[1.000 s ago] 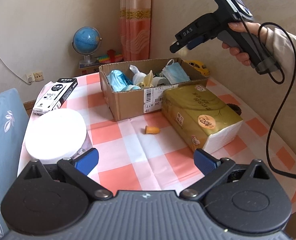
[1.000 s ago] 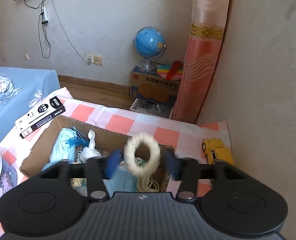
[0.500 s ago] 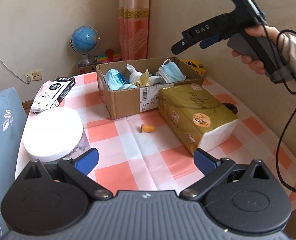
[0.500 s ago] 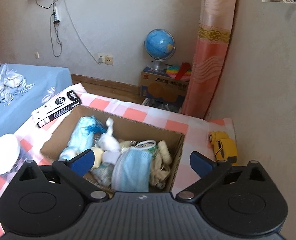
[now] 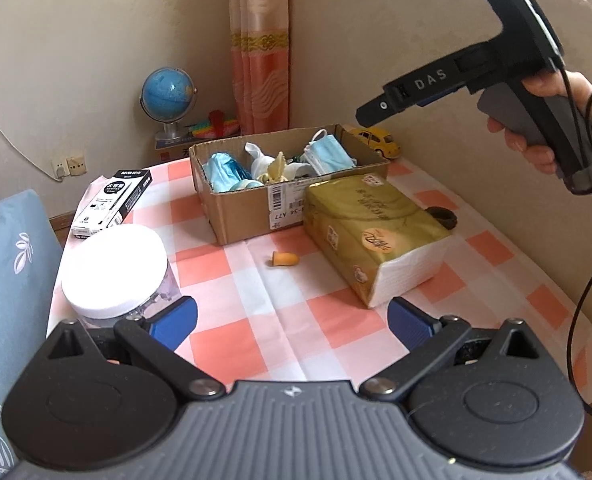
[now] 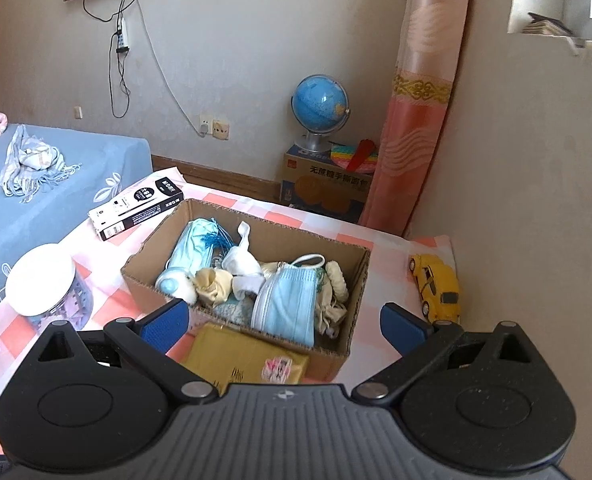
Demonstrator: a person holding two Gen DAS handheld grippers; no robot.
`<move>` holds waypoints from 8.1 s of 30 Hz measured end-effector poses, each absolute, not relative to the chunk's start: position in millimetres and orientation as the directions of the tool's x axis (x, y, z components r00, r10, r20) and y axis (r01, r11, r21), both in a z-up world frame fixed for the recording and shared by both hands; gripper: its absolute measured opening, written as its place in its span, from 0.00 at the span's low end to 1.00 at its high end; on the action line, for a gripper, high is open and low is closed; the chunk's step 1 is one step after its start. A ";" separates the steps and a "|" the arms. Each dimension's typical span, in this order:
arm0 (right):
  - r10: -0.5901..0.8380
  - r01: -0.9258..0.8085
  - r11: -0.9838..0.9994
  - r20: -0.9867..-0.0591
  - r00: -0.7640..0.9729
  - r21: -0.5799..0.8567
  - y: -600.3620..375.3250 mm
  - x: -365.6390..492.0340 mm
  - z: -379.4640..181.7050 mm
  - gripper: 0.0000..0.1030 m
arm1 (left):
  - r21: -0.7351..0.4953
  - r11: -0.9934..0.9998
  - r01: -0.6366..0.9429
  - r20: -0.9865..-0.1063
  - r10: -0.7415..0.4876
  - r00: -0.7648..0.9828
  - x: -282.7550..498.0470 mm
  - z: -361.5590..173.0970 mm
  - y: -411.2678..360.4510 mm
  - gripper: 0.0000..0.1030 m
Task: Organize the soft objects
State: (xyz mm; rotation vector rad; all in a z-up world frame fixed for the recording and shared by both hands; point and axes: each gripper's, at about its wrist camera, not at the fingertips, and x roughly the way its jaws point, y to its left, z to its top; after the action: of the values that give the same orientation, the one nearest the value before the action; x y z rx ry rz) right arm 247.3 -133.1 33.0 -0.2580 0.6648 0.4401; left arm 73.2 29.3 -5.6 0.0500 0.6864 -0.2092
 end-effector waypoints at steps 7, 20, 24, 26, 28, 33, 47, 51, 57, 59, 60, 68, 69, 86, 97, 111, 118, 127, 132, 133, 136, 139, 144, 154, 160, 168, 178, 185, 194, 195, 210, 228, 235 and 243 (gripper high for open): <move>0.263 -0.384 0.920 -0.602 0.754 -0.079 -155.0 217.3 34.4 1.00 | -0.014 0.975 0.223 -0.620 -0.183 0.763 57.6 1.1 24.6 0.98; 0.134 -0.184 0.983 -0.644 0.753 -0.011 -196.3 195.7 12.2 1.00 | -0.013 0.972 0.235 -0.616 -0.193 0.764 49.1 4.4 20.4 0.98; 0.093 -0.104 0.994 -0.696 0.712 0.027 -211.1 202.1 -3.3 1.00 | -0.014 0.970 0.241 -0.625 -0.197 0.755 51.4 0.8 18.8 0.98; 0.077 -0.079 0.996 -0.717 0.693 0.031 -215.0 207.1 -10.1 1.00 | -0.012 0.970 0.244 -0.631 -0.197 0.750 54.1 -1.3 17.9 0.98; 0.071 -0.058 0.997 -0.736 0.673 0.043 -218.4 213.3 -16.3 1.00 | -0.014 0.970 0.244 -0.636 -0.197 0.747 56.0 -3.1 18.2 0.98; 0.063 -0.020 0.998 -0.780 0.623 0.065 -218.7 233.2 -33.0 1.00 | -0.019 0.972 0.235 -0.649 -0.191 0.736 63.1 -8.5 19.6 0.98; 0.025 0.054 0.997 -0.859 0.511 0.061 -215.4 276.8 -73.9 1.00 | -0.014 0.979 0.205 -0.696 -0.157 0.701 91.9 -29.1 22.7 0.98; 0.019 0.058 0.997 -0.869 0.495 0.055 -215.3 279.0 -78.9 1.00 | 0.003 0.980 0.201 -0.702 -0.141 0.698 104.0 -36.3 21.1 0.98; 0.026 0.061 0.996 -0.878 0.479 0.063 -219.1 281.3 -81.4 1.00 | 0.007 0.979 0.205 -0.699 -0.142 0.701 118.3 -46.1 17.6 0.98; 0.030 0.067 0.995 -0.880 0.473 0.069 -221.3 282.2 -82.6 1.00 | 0.017 0.982 0.188 -0.696 -0.124 0.707 123.8 -49.8 17.0 0.97; 0.038 0.070 0.994 -0.883 0.468 0.080 -222.8 283.0 -83.9 1.00 | 0.031 0.983 0.179 -0.697 -0.107 0.709 126.6 -51.7 16.2 0.96; 0.021 0.076 0.995 -0.900 0.435 0.060 -218.9 289.3 -89.7 1.00 | 0.018 0.988 0.152 -0.718 -0.093 0.690 145.3 -61.7 20.7 0.84; 0.012 0.075 0.996 -0.902 0.431 0.049 -217.4 290.2 -90.1 1.00 | 0.018 0.988 0.154 -0.718 -0.094 0.690 145.9 -62.1 20.3 0.84; -0.013 0.054 0.998 -0.912 0.411 0.010 -214.2 295.5 -90.6 1.00 | -0.043 0.989 0.143 -0.708 -0.131 0.694 174.1 -67.1 24.4 0.52; -0.011 0.053 0.999 -0.912 0.410 0.012 -214.4 296.2 -91.0 1.00 | -0.053 0.984 0.169 -0.700 -0.157 0.696 197.9 -75.8 13.1 0.43; -0.010 0.054 0.998 -0.909 0.417 0.014 -214.3 296.8 -88.2 0.95 | -0.035 0.983 0.180 -0.697 -0.154 0.700 202.4 -77.1 10.8 0.24; -0.030 0.043 0.999 -0.906 0.423 -0.013 -210.3 300.1 -82.8 0.72 | -0.041 0.982 0.182 -0.700 -0.158 0.696 203.3 -76.6 11.3 0.24; -0.009 0.034 0.999 -0.908 0.418 0.006 -214.7 299.3 -80.3 0.50 | -0.044 0.982 0.186 -0.703 -0.163 0.692 203.9 -76.3 11.3 0.24; -0.001 0.026 1.000 -0.909 0.417 0.011 -215.4 296.3 -79.5 0.49 | -0.050 0.980 0.190 -0.704 -0.170 0.689 204.0 -74.4 11.9 0.24; 0.001 0.024 1.000 -0.908 0.418 0.013 -215.4 296.0 -79.7 0.49 | -0.052 0.980 0.190 -0.704 -0.171 0.689 203.9 -73.8 12.3 0.24; 0.011 0.019 1.000 -0.907 0.422 0.021 -215.1 293.8 -79.3 0.47 | -0.059 0.980 0.190 -0.705 -0.175 0.687 203.1 -71.0 13.4 0.24; 0.028 0.008 0.999 -0.904 0.428 0.035 -214.8 290.4 -77.5 0.47 | -0.061 0.979 0.197 -0.705 -0.182 0.685 200.3 -66.8 13.6 0.24; 0.044 -0.006 0.999 -0.888 0.457 0.046 -213.2 279.6 -68.5 0.47 | -0.064 0.975 0.212 -0.701 -0.195 0.686 192.0 -56.2 13.8 0.24; 0.077 -0.029 0.997 -0.852 0.517 0.072 -213.5 247.6 -44.2 0.47 | -0.061 0.963 0.262 -0.686 -0.231 0.690 167.0 -24.8 14.9 0.24; 0.104 -0.065 0.995 -0.811 0.575 0.081 -209.7 221.6 -24.7 0.47 | -0.058 0.954 0.295 -0.671 -0.256 0.695 165.1 -2.1 15.0 0.24; 0.140 -0.105 0.990 -0.777 0.614 0.095 -206.1 205.8 -2.5 0.47 | -0.016 0.963 0.271 -0.621 -0.222 0.752 203.4 31.2 17.2 0.24; 0.159 -0.125 0.987 -0.769 0.619 0.103 -199.6 209.9 4.1 0.47 | -0.052 0.983 0.175 -0.623 -0.169 0.764 280.7 27.7 21.2 0.53; 0.168 -0.146 0.984 -0.769 0.617 0.098 -190.4 216.6 4.5 0.47 | -0.066 0.990 0.121 -0.592 -0.137 0.794 256.7 23.4 32.7 0.89; 0.227 -0.228 0.968 -0.740 0.633 0.102 -170.7 221.2 14.4 0.47 | -0.013 0.988 0.155 -0.541 -0.137 0.830 164.8 12.6 20.9 0.98; 0.231 -0.239 0.966 -0.736 0.636 0.097 -166.7 222.8 16.8 0.47 | -0.024 0.987 0.158 -0.544 -0.145 0.827 155.7 10.1 19.9 0.98; 0.276 -0.423 0.906 -0.740 0.613 -0.013 -84.0 302.6 31.8 0.47 | -0.022 0.995 0.099 -0.531 -0.096 0.842 112.8 -3.9 23.5 0.99; 0.215 -0.479 0.868 -0.766 0.606 -0.135 -27.2 372.0 6.3 0.83 | -0.059 0.994 0.094 -0.523 -0.111 0.845 113.7 -17.4 32.9 0.99; 0.224 -0.456 0.882 -0.750 0.623 -0.115 -42.6 354.1 17.9 0.96 | -0.075 0.994 0.075 -0.517 -0.103 0.850 112.6 -16.7 38.8 0.99; 0.182 -0.372 0.921 -0.715 0.675 -0.116 -75.0 284.8 40.5 1.00 | -0.051 0.999 0.007 -0.528 -0.033 0.849 104.0 -2.4 39.3 0.99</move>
State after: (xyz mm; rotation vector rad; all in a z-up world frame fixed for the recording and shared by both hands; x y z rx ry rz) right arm 284.8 -75.0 40.5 -0.2619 0.7699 0.3155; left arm 104.0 39.3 -2.4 -0.0472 0.5566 -0.0213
